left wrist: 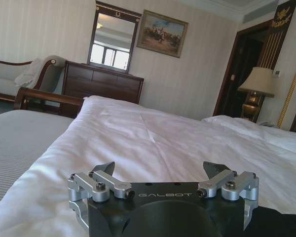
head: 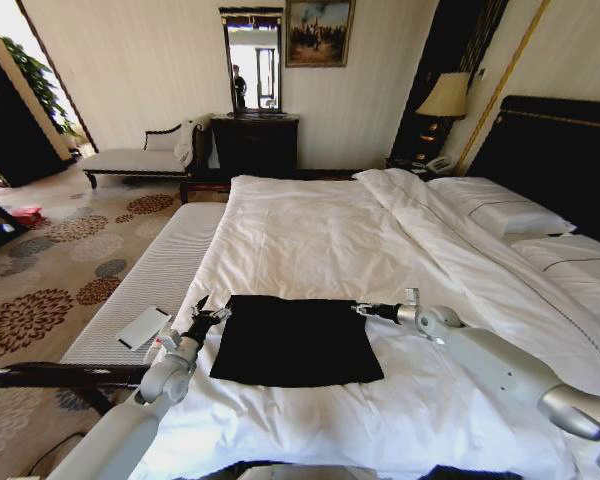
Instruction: Fold the clothes on the bed.
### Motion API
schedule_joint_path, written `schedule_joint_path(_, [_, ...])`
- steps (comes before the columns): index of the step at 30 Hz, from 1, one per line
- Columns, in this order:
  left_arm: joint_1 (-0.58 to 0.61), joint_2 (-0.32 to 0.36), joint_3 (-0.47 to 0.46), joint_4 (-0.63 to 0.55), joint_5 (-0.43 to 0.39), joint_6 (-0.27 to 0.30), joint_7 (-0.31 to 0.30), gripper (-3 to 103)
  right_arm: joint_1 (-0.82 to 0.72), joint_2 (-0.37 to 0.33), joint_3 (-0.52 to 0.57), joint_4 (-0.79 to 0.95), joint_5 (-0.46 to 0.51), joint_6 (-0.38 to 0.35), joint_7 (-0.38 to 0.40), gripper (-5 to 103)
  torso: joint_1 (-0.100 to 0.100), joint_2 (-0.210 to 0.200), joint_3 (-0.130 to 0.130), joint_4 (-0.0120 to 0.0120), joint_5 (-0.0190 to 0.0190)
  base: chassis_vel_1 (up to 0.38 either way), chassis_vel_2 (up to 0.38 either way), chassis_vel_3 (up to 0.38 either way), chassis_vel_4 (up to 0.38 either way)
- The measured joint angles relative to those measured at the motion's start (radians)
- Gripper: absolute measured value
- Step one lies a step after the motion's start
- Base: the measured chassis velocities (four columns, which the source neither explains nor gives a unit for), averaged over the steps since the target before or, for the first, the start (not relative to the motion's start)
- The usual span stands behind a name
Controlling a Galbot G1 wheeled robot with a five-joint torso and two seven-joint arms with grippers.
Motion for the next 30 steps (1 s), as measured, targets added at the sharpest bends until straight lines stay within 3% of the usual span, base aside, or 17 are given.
schedule_joint_path(2, [0.001, 0.000, -0.002, 0.002, 0.000, 0.000, 0.000, 100, -0.001, 0.000, 0.000, 0.003, -0.001, 0.000, 0.000, 51, 0.000, 0.000, 0.000, 0.0000, 0.0000, 0.000, 0.000, 0.000, 0.000])
schedule_joint_path(5, [0.003, 0.001, -0.006, 0.003, 0.000, -0.002, 0.001, 100, -0.003, -0.003, -0.001, 0.013, -0.004, 0.000, 0.003, 36, 0.000, 0.000, 0.000, 0.0001, 0.0000, 0.000, 0.000, 0.000, 0.000])
schedule_joint_path(6, [0.003, 0.001, -0.006, 0.003, 0.000, -0.002, 0.001, 100, -0.003, -0.003, -0.001, 0.013, -0.004, 0.000, 0.003, 36, 0.000, 0.000, 0.000, 0.0001, 0.0000, 0.000, 0.000, 0.000, 0.000])
schedule_joint_path(14, [0.002, 0.004, -0.005, 0.002, -0.001, -0.002, 0.001, 100, -0.013, -0.012, 0.010, 0.031, -0.008, 0.002, 0.006, 3, 0.000, 0.000, 0.000, 0.0000, 0.0000, 0.000, 0.000, 0.000, 0.000])
schedule_joint_path(18, [-0.008, 0.007, 0.001, 0.007, -0.010, 0.004, -0.001, 100, -0.025, -0.019, 0.026, 0.045, -0.009, 0.003, 0.013, 1, 0.000, 0.000, 0.000, 0.0001, 0.0002, 0.000, 0.000, 0.000, 0.000])
schedule_joint_path(23, [-0.060, 0.003, 0.026, 0.028, -0.094, 0.074, -0.030, 100, -0.042, -0.038, 0.044, 0.069, -0.011, 0.004, 0.021, 0, 0.000, 0.000, 0.000, 0.0001, 0.0001, 0.000, 0.000, 0.000, 0.000])
schedule_joint_path(27, [-0.148, -0.006, 0.050, 0.076, -0.200, 0.205, -0.099, 100, -0.062, -0.057, 0.063, 0.092, -0.013, 0.005, 0.032, 0, 0.000, 0.000, 0.000, -0.0003, 0.0002, 0.000, 0.000, 0.000, 0.000])
schedule_joint_path(30, [-0.189, -0.007, 0.070, 0.099, -0.244, 0.245, -0.118, 100, -0.071, -0.064, 0.074, 0.102, -0.013, 0.005, 0.036, 0, 0.000, 0.000, 0.000, -0.0002, 0.0001, 0.000, 0.000, 0.000, 0.000])
